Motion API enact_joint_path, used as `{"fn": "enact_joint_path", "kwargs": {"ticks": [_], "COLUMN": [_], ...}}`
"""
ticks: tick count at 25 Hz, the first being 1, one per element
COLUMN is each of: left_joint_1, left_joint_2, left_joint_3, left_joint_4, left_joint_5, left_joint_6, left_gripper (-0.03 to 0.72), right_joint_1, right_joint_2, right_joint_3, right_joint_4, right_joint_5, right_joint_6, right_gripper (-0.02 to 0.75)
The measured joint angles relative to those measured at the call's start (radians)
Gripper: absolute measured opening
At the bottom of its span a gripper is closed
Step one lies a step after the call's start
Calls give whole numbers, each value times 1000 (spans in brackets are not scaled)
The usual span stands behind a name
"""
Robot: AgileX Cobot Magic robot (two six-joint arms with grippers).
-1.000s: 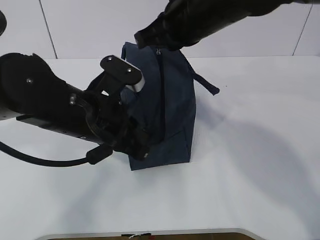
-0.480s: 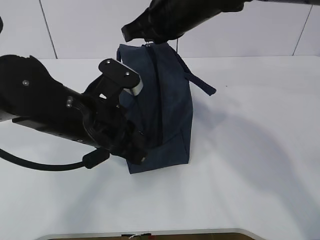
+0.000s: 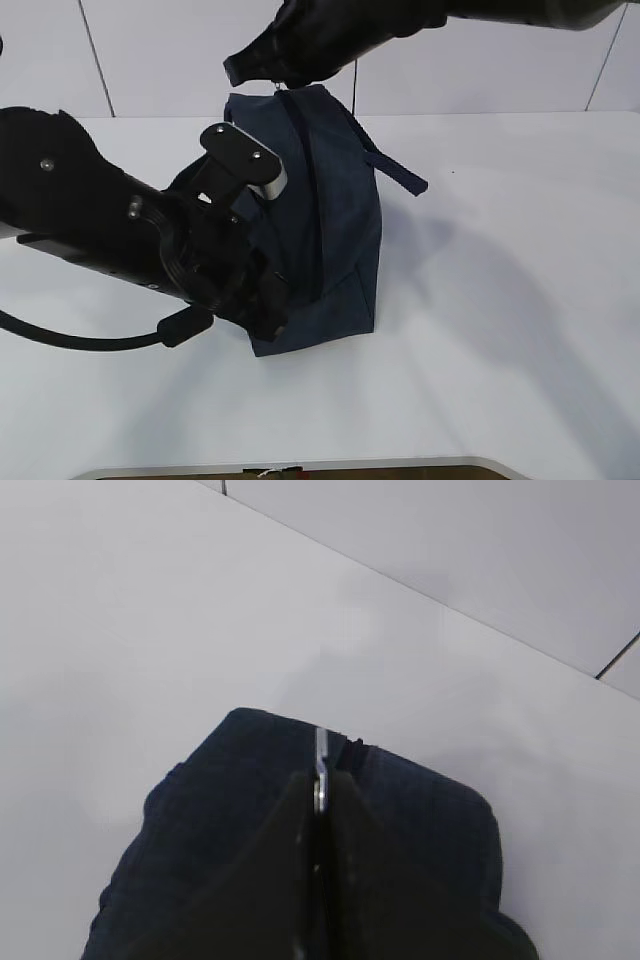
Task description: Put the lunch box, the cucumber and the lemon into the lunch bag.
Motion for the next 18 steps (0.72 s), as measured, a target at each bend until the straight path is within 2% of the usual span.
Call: {"fn": "enact_joint_path", "kwargs": {"ticks": [9, 18], "left_joint_1": [0, 0], "left_joint_2": [-6, -11], "left_joint_3": [4, 30], "left_joint_4": [12, 14], "left_joint_5": [35, 33], "left_joint_6": [0, 0], "left_gripper": [-13, -14], "right_joint_1": [-6, -48], "right_joint_2": [67, 78], "right_joint_3": [-87, -91], "right_joint_4": [-31, -25], "right_joint_5": [-1, -1], "right_joint_6": [0, 21], "right_gripper": [5, 5]}}
